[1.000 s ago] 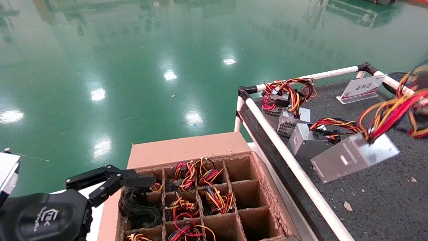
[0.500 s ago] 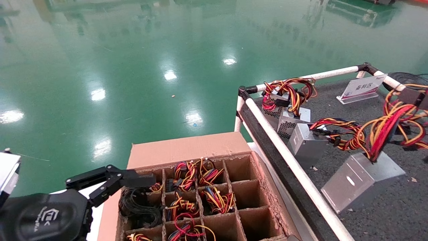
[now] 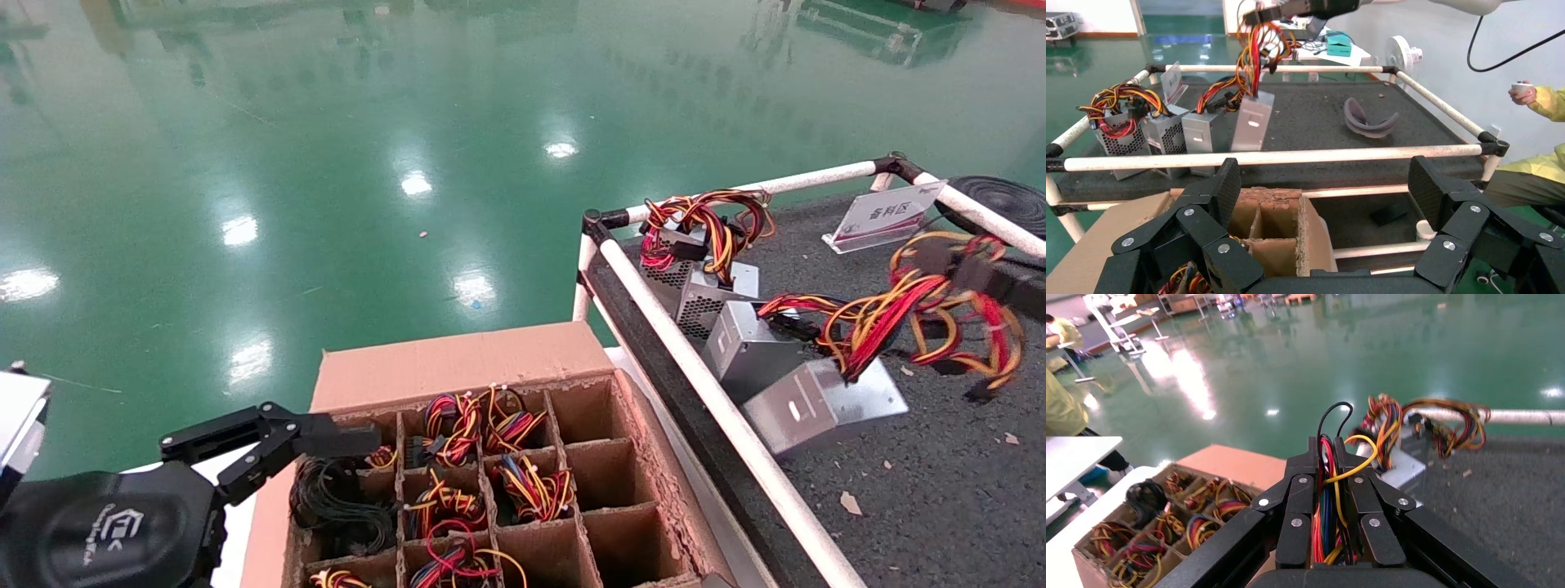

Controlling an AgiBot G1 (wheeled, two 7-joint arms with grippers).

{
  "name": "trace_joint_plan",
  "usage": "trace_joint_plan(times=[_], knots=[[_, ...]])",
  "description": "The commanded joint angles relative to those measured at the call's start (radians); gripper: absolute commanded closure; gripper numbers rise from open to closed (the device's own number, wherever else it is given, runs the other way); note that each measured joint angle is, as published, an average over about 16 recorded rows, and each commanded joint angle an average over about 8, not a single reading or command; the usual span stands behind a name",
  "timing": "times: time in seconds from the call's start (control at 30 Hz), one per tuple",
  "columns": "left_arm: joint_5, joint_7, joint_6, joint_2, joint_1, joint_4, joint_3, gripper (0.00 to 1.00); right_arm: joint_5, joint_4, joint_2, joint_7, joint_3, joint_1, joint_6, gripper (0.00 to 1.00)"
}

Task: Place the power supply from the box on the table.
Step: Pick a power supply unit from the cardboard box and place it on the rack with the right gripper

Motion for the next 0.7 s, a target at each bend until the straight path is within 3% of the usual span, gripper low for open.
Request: trace_joint_plan(times=[0.03,0.7], knots=[[0.000,0.000,0.000,0.000,0.000,0.000,0.000,0.00,-0.016,-0.021,-0.018,-0.013,-0.011,0.008,0.009,1.00],[0.000,0.000,0.000,0.000,0.000,0.000,0.000,0.00,-0.106,-0.161,-0.157,-0.094,-0.071,0.115,0.026,1.00]])
